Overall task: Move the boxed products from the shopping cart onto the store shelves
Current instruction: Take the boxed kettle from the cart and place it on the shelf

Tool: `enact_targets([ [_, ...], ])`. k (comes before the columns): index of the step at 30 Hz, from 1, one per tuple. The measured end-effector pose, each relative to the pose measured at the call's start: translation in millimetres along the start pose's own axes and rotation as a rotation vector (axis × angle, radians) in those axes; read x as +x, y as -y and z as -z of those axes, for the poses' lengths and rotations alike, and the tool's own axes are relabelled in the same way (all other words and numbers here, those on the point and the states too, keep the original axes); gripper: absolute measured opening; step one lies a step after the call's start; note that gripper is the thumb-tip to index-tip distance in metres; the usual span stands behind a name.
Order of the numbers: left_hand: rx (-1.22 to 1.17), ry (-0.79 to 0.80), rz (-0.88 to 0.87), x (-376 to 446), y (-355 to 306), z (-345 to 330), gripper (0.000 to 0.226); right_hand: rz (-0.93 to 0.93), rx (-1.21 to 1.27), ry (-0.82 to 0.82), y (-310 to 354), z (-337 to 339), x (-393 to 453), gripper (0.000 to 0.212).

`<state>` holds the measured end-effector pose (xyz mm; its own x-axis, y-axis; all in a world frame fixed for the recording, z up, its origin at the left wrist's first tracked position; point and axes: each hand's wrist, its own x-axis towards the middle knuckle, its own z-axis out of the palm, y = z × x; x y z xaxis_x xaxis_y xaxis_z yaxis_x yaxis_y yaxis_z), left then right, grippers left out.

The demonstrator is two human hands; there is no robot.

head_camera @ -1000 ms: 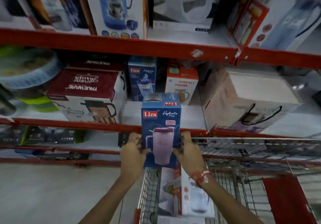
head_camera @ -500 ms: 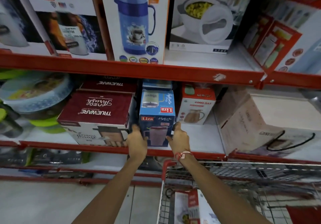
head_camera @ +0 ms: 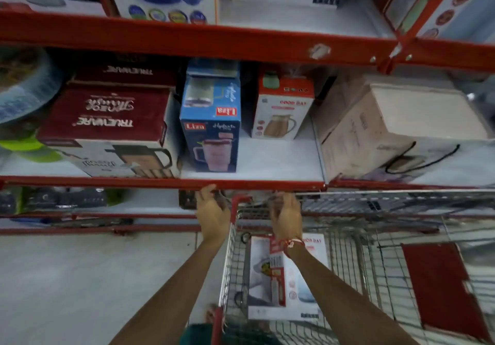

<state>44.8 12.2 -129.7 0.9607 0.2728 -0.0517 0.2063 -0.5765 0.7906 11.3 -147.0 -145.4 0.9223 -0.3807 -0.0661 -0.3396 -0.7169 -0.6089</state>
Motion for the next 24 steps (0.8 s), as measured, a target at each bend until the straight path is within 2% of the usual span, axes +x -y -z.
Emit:
enact_targets([
  [2,0.03,0.209,-0.006,-31,2,-21,0.022,-0.172,-0.104,0.013,-43,2,-23,0.037],
  [5,0.06,0.532,0.072,-79,5,-52,0.017,-0.528,-0.214,0.105,-91,16,-54,0.062],
  [8,0.098,0.756,0.244,-119,10,-77,0.026,-0.806,-0.102,0.303,-123,30,-67,0.075],
  [11,0.134,0.947,0.338,-142,18,-90,0.031,-0.87,0.222,0.463,-131,41,-72,0.063],
  [13,0.142,1.063,0.355,-150,23,-90,0.039,-0.841,0.208,0.478,-134,45,-75,0.051],
  [15,0.165,1.06,0.362,-152,27,-85,0.048,-0.794,0.136,0.504,-133,47,-78,0.03],
  [17,0.179,0.979,0.358,-149,28,-74,0.05,-0.762,0.133,0.554,-129,48,-81,0.018],
  [21,0.117,0.867,0.393,-138,24,-38,0.042,-0.648,0.191,0.559,-113,55,-83,0.026],
  [24,0.046,0.752,0.378,-134,19,-5,0.05,-0.525,0.289,0.536,-98,65,-87,0.03],
])
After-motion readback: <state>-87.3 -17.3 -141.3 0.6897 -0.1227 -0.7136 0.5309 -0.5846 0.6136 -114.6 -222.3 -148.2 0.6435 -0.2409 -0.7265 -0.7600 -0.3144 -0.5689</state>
